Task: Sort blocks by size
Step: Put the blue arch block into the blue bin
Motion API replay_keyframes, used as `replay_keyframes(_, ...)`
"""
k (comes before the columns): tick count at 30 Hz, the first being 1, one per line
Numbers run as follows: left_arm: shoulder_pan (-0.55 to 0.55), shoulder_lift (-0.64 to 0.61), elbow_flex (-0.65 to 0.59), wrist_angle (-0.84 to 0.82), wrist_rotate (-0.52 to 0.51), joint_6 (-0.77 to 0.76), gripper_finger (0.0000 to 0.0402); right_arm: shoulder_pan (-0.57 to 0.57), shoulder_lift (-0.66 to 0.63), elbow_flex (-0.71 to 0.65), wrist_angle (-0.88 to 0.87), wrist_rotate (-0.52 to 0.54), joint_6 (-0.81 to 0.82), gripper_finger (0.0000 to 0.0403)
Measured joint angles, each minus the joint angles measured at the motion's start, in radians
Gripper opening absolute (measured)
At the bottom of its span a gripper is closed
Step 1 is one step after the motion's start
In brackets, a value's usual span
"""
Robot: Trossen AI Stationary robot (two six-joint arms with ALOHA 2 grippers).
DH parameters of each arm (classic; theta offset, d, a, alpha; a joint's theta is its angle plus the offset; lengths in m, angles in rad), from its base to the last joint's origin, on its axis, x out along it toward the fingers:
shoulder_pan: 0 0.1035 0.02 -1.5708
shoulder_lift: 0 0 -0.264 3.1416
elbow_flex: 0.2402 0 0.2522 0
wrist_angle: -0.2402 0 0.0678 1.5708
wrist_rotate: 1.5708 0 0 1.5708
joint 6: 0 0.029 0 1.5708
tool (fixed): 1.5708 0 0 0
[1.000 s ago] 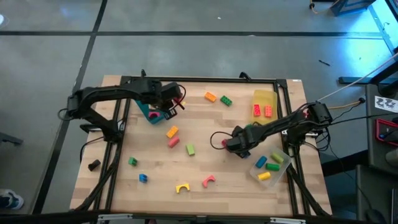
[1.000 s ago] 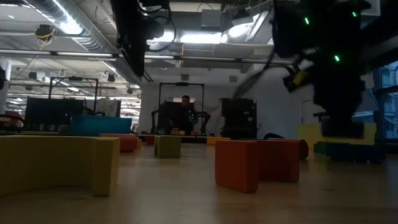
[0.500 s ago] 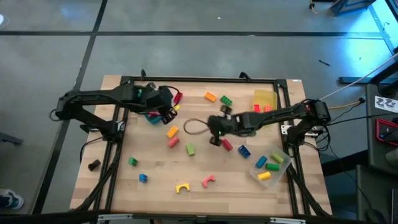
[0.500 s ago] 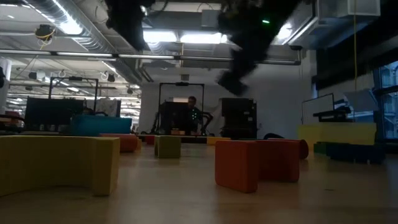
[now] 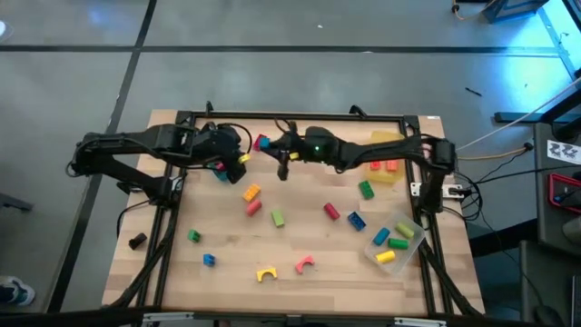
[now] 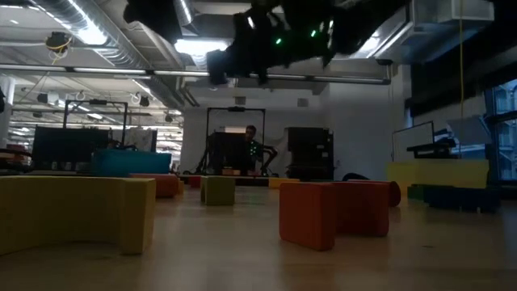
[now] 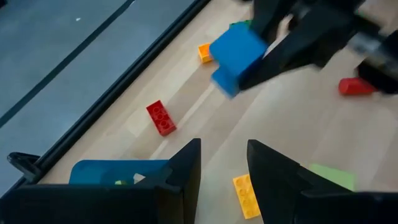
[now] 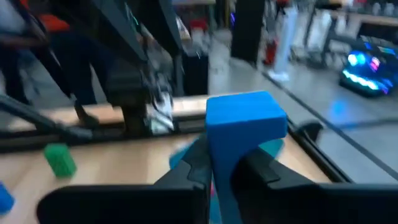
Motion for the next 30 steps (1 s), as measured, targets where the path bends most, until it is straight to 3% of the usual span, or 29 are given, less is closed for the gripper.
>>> replay_keyframes(2,0.000,-0.008,0.000,0.000,-0.005,0.000,0.0115,-0.010,0.065,0.031,0.097,-0.025,0.024,0.0050)
replay_keyframes(7,0.001,-0.010,0.000,0.002,-0.016,0.001,0.0115,-0.022,0.251,0.219,0.122,-0.033,0.047,0.0042)
replay_keyframes(19,-0.001,-0.010,0.000,-0.005,-0.012,0.026,0.0115,-0.019,0.625,0.720,-0.077,-0.023,0.040,0.0062)
replay_keyframes(25,-0.005,-0.010,0.000,-0.028,0.004,-0.030,0.0115,-0.019,0.663,0.769,-0.114,-0.002,0.040,0.0071)
replay_keyframes(30,-0.005,-0.010,0.000,-0.108,0.087,-0.088,0.0115,-0.019,0.664,0.770,-0.144,0.030,0.042,0.0111)
